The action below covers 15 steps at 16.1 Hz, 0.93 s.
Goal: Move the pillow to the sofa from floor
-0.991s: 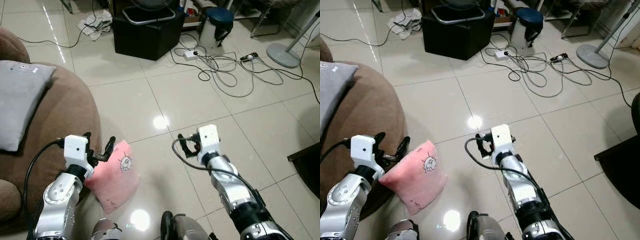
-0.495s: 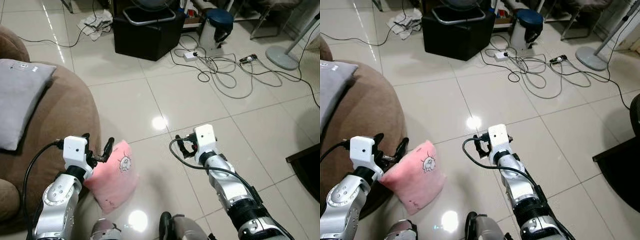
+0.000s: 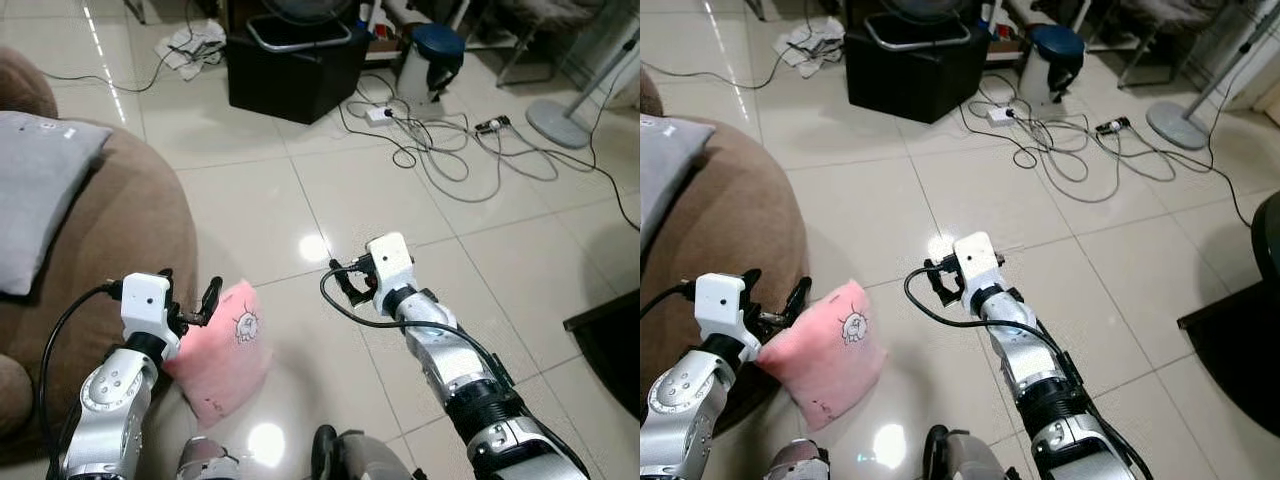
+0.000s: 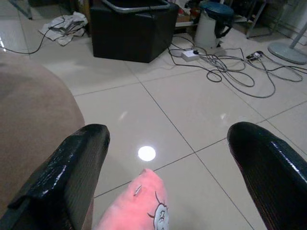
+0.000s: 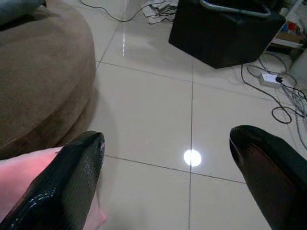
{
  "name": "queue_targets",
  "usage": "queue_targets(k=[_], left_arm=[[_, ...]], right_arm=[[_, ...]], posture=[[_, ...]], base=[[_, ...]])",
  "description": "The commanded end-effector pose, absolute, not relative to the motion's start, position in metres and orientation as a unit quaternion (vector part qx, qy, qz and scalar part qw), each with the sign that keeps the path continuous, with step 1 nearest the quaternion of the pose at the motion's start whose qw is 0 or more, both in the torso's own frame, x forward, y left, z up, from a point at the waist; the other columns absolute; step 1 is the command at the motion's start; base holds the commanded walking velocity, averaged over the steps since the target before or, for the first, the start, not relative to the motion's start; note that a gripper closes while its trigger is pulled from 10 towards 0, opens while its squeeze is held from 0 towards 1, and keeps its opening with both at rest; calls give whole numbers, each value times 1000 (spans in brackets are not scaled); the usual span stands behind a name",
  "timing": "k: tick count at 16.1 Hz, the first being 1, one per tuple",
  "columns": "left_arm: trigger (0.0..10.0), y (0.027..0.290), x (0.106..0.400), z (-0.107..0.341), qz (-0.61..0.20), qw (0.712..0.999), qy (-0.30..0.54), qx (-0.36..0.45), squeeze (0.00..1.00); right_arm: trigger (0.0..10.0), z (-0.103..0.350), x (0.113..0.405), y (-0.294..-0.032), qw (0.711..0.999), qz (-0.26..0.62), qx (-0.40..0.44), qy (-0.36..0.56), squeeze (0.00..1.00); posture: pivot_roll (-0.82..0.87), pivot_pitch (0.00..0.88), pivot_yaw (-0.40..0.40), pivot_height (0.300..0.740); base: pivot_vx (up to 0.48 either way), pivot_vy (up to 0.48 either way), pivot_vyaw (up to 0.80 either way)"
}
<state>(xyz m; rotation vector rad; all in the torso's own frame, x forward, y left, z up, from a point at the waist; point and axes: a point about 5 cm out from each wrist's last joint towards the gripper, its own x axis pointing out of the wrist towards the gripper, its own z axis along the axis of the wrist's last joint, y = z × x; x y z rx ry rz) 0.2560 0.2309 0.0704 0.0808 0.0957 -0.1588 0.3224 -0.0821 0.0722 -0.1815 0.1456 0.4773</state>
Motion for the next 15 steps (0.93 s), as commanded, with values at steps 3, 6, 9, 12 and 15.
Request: queue_targets(k=[3,6,9,12,15], left_arm=[[10000,225,253,64,-83,994,58,42,0],[10000,227,252,60,-63,995,64,40,0],[10000,227,254,60,-62,995,65,43,0],[10000,226,258,62,-62,995,62,49,0],[10000,226,258,62,-65,994,63,55,0]], right_arm=[[10000,63,317,-95,963,229,-104,93,0],[10000,58,316,-101,966,215,-95,107,0],[10000,57,315,-103,966,212,-97,111,0],[10000,56,315,-103,966,212,-95,111,0],[10000,56,314,-101,967,210,-93,112,0]], posture=[[257,227,-211,740],[248,236,-218,740],[240,230,-211,740],[235,228,-205,740],[236,226,-196,740]], base=[[0,0,0],[0,0,0],[0,0,0],[0,0,0],[0,0,0]])
